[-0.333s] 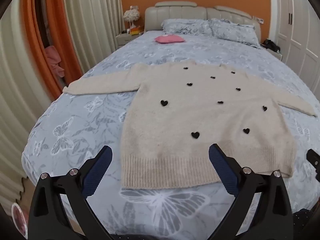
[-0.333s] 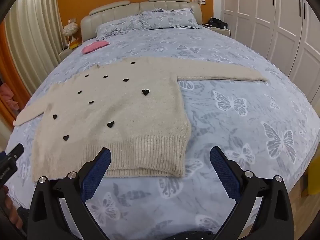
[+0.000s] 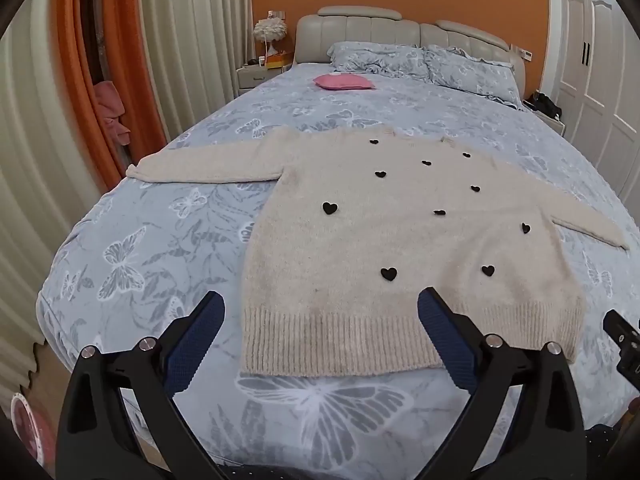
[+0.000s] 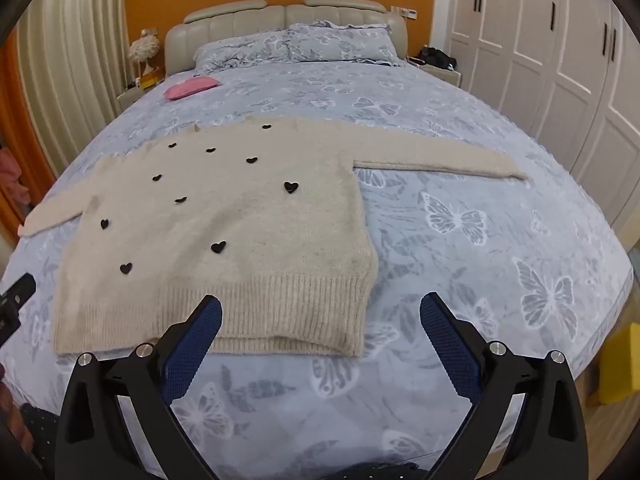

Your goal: Fold small clothes

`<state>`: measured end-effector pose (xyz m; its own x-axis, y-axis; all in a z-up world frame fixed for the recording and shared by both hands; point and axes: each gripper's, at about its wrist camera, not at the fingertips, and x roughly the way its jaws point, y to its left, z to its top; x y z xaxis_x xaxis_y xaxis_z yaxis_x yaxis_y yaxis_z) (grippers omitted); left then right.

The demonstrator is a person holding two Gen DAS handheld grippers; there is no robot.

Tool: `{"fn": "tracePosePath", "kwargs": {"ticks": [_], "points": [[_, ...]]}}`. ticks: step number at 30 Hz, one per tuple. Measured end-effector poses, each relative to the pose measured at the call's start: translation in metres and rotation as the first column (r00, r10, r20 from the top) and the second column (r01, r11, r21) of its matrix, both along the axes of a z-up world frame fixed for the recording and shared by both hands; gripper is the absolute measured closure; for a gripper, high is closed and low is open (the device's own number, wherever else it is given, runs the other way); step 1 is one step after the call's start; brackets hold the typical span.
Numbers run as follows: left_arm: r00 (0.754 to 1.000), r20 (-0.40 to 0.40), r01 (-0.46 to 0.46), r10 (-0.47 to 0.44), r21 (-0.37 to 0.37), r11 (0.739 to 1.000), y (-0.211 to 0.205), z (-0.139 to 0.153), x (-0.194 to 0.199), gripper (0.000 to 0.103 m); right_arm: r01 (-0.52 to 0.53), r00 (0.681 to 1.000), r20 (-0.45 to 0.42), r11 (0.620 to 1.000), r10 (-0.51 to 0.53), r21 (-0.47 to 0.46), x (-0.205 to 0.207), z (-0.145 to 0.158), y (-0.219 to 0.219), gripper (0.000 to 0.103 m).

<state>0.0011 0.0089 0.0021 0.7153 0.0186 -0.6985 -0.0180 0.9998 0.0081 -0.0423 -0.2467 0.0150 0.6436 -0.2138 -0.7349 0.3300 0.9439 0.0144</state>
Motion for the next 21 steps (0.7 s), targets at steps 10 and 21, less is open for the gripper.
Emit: {"fn": "tracePosePath", "kwargs": {"ticks": [10,21], "points": [[1.0,0.015,0.013,-0.014,0.038,0.999,-0.01,-0.002,-0.002,0.008,-0.006,1.0,0.004,1.0,0.006,-0.012,-0.005,-0.001,0.004,0.005],[1.0,0.018,0.014,-0.014,0.048,0.999,-0.012,-0.003,-0.003,0.008,-0.008,1.0,0.003,1.0,0.008,0.01,-0.005,-0.003,-0.003,0.005]]}}
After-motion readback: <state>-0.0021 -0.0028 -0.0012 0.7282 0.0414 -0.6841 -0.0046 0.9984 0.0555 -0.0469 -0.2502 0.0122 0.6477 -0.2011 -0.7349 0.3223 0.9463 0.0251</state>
